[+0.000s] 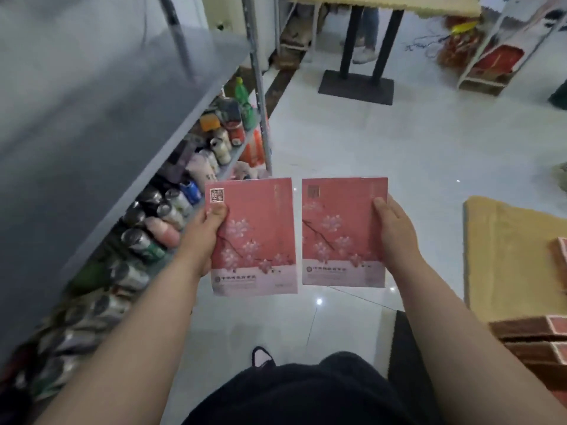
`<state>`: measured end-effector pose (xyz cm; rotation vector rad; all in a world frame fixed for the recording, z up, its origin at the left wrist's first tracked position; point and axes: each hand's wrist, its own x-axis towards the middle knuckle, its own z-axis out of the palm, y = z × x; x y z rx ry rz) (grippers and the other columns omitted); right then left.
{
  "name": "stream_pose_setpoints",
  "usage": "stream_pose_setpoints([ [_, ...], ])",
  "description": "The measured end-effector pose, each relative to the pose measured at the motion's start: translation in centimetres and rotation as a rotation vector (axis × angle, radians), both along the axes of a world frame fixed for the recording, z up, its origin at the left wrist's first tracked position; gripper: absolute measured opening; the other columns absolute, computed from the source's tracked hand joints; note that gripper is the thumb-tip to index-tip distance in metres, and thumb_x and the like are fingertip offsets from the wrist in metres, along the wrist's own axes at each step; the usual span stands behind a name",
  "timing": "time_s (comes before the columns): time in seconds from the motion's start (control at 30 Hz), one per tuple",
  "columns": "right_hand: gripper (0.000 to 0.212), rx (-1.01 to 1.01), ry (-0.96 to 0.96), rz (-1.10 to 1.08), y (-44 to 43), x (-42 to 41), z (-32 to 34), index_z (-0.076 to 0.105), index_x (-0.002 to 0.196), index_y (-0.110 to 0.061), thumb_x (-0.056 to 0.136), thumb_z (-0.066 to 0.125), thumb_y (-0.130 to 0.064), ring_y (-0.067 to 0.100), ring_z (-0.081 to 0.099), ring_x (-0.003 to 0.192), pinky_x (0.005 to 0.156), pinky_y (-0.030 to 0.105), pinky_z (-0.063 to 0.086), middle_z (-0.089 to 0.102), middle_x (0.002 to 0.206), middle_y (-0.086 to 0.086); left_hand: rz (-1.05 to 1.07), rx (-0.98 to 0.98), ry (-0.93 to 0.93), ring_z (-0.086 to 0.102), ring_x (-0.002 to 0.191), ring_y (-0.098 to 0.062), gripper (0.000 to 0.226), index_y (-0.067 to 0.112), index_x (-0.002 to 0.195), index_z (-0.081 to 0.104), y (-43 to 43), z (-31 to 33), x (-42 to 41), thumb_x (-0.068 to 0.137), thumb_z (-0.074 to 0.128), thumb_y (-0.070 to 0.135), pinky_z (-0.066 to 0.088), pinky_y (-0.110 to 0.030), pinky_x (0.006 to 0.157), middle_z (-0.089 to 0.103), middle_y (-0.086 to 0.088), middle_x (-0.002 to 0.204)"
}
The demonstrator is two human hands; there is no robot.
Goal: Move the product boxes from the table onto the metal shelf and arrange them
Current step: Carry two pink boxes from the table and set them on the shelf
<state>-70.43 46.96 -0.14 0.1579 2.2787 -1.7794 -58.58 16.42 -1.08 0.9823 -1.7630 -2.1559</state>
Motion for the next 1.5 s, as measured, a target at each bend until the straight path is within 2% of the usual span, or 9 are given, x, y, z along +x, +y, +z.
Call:
stream_pose_setpoints([
  [0.07, 0.033, 0.046, -0.013, 0.094, -2.8, -1.0, 0.2, 0.068, 0.121, -0.034, 0.102, 0.043, -0.045, 0.002, 0.069, 0.091, 0.065, 0.016, 0.049, 0.072, 0.107, -0.009, 0.081, -0.007, -0.040, 0.071, 0.099, -0.028, 0.035, 0.024, 0.119, 0.065, -2.6, -0.6, 2.2, 0.091, 0.066, 0.045, 0.055, -0.053, 0.092, 0.073, -0.008, 0.110],
  [0.13, 0.039, 0.068, -0.041, 0.206, -5.8, -1.9, 0.4, 0.069, 0.115, -0.034, 0.095, 0.042, -0.053, 0.017, 0.070, 0.101, 0.077, 0.031, 0.054, 0.074, 0.108, -0.005, 0.147, 0.013, -0.071, 0.071, 0.103, -0.031, 0.045, 0.034, 0.119, 0.066, -3.8, -1.1, 4.3, 0.080, 0.071, 0.056, 0.053, -0.055, 0.092, 0.074, -0.007, 0.112],
  [0.3, 0.040, 0.097, -0.073, 0.474, -11.6, -2.9, 0.8, 0.071, 0.103, -0.038, 0.088, 0.040, -0.058, 0.023, 0.071, 0.099, 0.092, 0.052, 0.055, 0.075, 0.104, -0.004, 0.428, 0.051, -0.083, 0.075, 0.088, -0.024, 0.019, 0.035, 0.113, 0.064, -2.7, -0.7, 8.5, 0.096, 0.060, 0.043, 0.058, -0.044, 0.079, 0.076, -0.004, 0.103],
  [0.57, 0.037, 0.117, -0.020, 0.864, -17.3, 1.3, 1.1, 0.067, 0.111, -0.031, 0.095, 0.040, -0.050, 0.021, 0.060, 0.109, 0.099, 0.044, 0.046, 0.066, 0.118, -0.002, 0.878, -0.001, -0.069, 0.075, 0.087, -0.019, 0.025, 0.028, 0.118, 0.064, 2.7, 0.1, 18.9, 0.098, 0.059, 0.042, 0.059, -0.038, 0.075, 0.077, 0.002, 0.098],
  [0.83, 0.039, 0.044, -0.068, 1.153, -21.4, 12.5, 2.2, 0.063, 0.124, -0.030, 0.098, 0.043, -0.051, 0.021, 0.057, 0.110, 0.103, 0.043, 0.043, 0.062, 0.125, 0.000, 1.189, -0.013, -0.084, 0.073, 0.095, -0.030, 0.027, 0.030, 0.116, 0.065, 8.3, 2.9, 31.8, 0.095, 0.059, 0.046, 0.057, -0.053, 0.085, 0.076, -0.006, 0.104],
  [0.93, 0.024, -0.009, -0.040, 1.266, -23.4, 18.0, 4.3, 0.059, 0.119, -0.033, 0.104, 0.042, -0.042, 0.010, 0.053, 0.099, 0.092, 0.031, 0.037, 0.063, 0.117, -0.008, 1.290, -0.034, -0.053, 0.073, 0.094, -0.030, 0.022, 0.033, 0.112, 0.065, 8.7, 4.7, 37.2, 0.096, 0.059, 0.046, 0.057, -0.053, 0.084, 0.076, -0.006, 0.105],
  [1.07, 0.027, -0.052, 0.013, 1.368, -26.7, 24.6, 8.3, 0.063, 0.112, -0.037, 0.101, 0.040, -0.048, 0.006, 0.060, 0.095, 0.084, 0.028, 0.046, 0.067, 0.112, -0.009, 1.335, -0.100, 0.004, 0.071, 0.103, -0.033, 0.028, 0.034, 0.115, 0.066, 8.1, 8.0, 43.9, 0.094, 0.060, 0.050, 0.054, -0.055, 0.090, 0.074, -0.006, 0.111],
  [1.2, 0.032, -0.166, 0.084, 1.458, -31.3, 32.0, 13.2, 0.067, 0.105, -0.047, 0.092, 0.038, -0.057, 0.019, 0.067, 0.104, 0.097, 0.045, 0.051, 0.071, 0.107, -0.010, 1.373, -0.222, 0.049, 0.071, 0.103, -0.032, 0.037, 0.038, 0.114, 0.066, 5.8, 12.8, 50.9, 0.087, 0.061, 0.062, 0.055, -0.052, 0.086, 0.073, -0.005, 0.114],
  [1.5, 0.028, -0.441, 0.197, 1.539, -39.5, 42.5, 23.7, 0.063, 0.106, -0.047, 0.091, 0.052, -0.069, 0.016, 0.076, 0.085, 0.083, 0.044, 0.060, 0.076, 0.098, -0.012, 1.397, -0.490, 0.182, 0.074, 0.082, -0.032, 0.030, 0.024, 0.118, 0.058, -0.2, 23.8, 60.4, 0.096, 0.057, 0.045, 0.059, -0.051, 0.079, 0.076, -0.009, 0.093],
])
